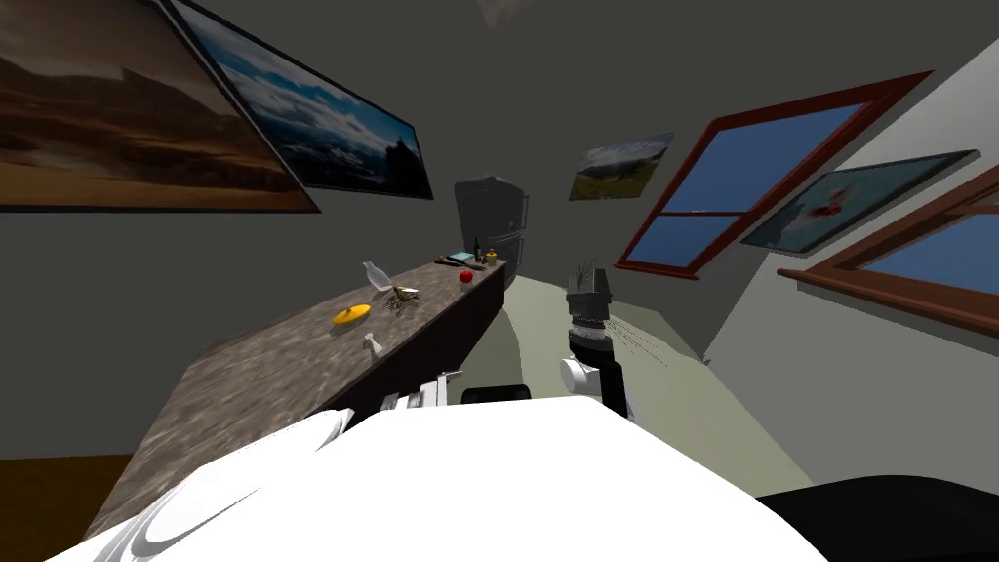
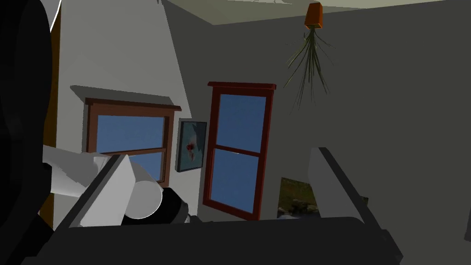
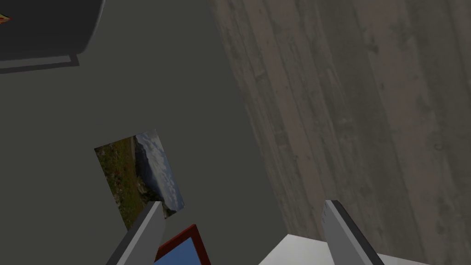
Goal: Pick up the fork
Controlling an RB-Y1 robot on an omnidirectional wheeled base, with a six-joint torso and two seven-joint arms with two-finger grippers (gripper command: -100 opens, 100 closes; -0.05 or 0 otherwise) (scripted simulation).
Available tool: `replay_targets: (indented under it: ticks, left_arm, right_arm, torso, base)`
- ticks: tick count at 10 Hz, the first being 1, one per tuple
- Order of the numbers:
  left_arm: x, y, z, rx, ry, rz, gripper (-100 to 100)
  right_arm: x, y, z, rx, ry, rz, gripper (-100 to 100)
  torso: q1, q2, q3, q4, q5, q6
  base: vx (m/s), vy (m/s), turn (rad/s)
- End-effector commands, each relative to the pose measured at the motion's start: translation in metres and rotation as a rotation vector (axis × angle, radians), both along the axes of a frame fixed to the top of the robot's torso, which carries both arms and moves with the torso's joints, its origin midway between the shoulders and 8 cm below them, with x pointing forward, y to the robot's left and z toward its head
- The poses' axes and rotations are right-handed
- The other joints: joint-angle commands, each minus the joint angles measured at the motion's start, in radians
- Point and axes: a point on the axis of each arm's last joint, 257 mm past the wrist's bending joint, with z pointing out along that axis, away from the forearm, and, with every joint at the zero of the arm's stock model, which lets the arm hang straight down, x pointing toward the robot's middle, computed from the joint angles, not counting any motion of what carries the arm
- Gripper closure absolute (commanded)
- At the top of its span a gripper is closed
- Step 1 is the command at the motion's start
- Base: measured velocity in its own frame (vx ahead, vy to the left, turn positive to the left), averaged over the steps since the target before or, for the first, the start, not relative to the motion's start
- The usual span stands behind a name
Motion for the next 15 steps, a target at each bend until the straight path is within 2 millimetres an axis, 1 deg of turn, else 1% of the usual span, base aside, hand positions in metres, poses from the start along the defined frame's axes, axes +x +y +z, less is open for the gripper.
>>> replay_targets:
  ticks: [1,2,3,4,5,6,7,8,9,10,11,12,13,14,15]
  left_arm:
    - [-0.006,0.008,-0.006,0.037,0.000,-0.018,-100]
    - [-0.019,0.018,-0.019,0.091,0.011,-0.045,-100]
    - [-0.021,0.024,-0.022,0.114,0.011,-0.057,-100]
    - [-0.034,0.033,-0.033,0.159,0.019,-0.082,-100]
    - [-0.036,0.042,-0.036,0.187,0.022,-0.095,-100]
    - [-0.049,0.053,-0.046,0.229,0.039,-0.117,-100]
    - [-0.052,0.062,-0.048,0.261,0.039,-0.133,-100]
    - [-0.052,0.065,-0.049,0.270,0.037,-0.139,-100]
    - [-0.066,0.080,-0.058,0.323,0.048,-0.170,-100]
    - [-0.067,0.087,-0.059,0.342,0.051,-0.179,-100]
    - [-0.080,0.101,-0.067,0.390,0.062,-0.208,-100]
    - [-0.082,0.109,-0.067,0.409,0.066,-0.218,-100]
    - [-0.094,0.121,-0.073,0.448,0.077,-0.244,-100]
    - [-0.095,0.129,-0.073,0.468,0.081,-0.253,-100]
    - [-0.095,0.132,-0.074,0.476,0.084,-0.255,-100]
  right_arm:
    - [0.000,0.000,0.000,0.000,0.000,0.000,0]
    - [0.000,0.000,0.000,0.000,0.000,0.000,0]
    - [0.000,0.000,0.000,0.000,0.000,0.000,0]
    - [0.000,0.000,0.000,0.000,0.000,0.000,0]
    - [0.000,0.000,0.000,0.000,0.000,0.000,0]
    - [0.000,0.000,0.000,0.000,0.000,0.000,0]
    - [0.000,0.000,0.000,0.000,0.000,0.000,0]
    - [0.000,0.000,0.000,0.000,0.000,0.000,0]
    - [0.000,0.000,0.000,0.000,0.000,0.000,0]
    - [0.000,0.000,0.000,0.000,0.000,0.000,0]
    - [0.000,0.000,0.000,0.000,0.000,0.000,0]
    - [0.000,0.000,0.000,0.000,0.000,0.000,0]
    - [0.000,0.000,0.000,0.000,0.000,0.000,0]
    - [0.000,0.000,0.000,0.000,0.000,0.000,0]
    - [0.000,0.000,0.000,0.000,0.000,0.000,0]
  torso:
    - [0.000,0.000,0.000,0.000,0.000,0.000]
    - [-0.001,0.000,0.000,0.000,0.000,-0.001]
    - [-0.001,-0.001,-0.001,0.000,0.000,0.001]
    - [0.000,-0.001,-0.001,0.000,0.000,0.000]
    - [0.001,-0.001,-0.001,0.000,0.000,0.000]
    - [0.001,-0.001,-0.001,0.000,0.000,-0.001]
    - [0.002,-0.001,-0.001,0.000,0.000,0.000]
    - [0.002,-0.002,-0.001,0.000,0.001,0.000]
    - [-0.001,-0.002,-0.001,0.000,0.000,-0.001]
    - [-0.001,-0.002,-0.001,-0.001,0.000,0.000]
    - [0.000,-0.002,-0.001,0.000,0.000,-0.001]
    - [0.002,-0.003,-0.002,-0.001,0.000,0.000]
    - [0.002,-0.003,-0.002,-0.001,0.001,-0.001]
    - [0.003,-0.003,-0.002,-0.001,0.001,0.000]
    - [0.002,-0.002,-0.001,0.000,0.001,-0.001]
  base:
    - [0.006,0.029,-0.048]
    - [0.015,0.040,-0.384]
    - [0.013,0.055,-0.248]
    - [0.022,0.066,-0.340]
    - [0.010,0.071,-0.190]
    - [0.012,0.089,-0.300]
    - [0.015,0.082,-0.225]
    - [0.010,0.034,-0.015]
    - [0.025,0.034,-0.323]
    - [0.021,0.060,-0.180]
    - [0.035,0.091,-0.283]
    - [0.024,0.097,-0.200]
    - [0.014,0.104,-0.332]
    - [0.007,0.094,-0.158]
    - [0.006,0.038,0.033]
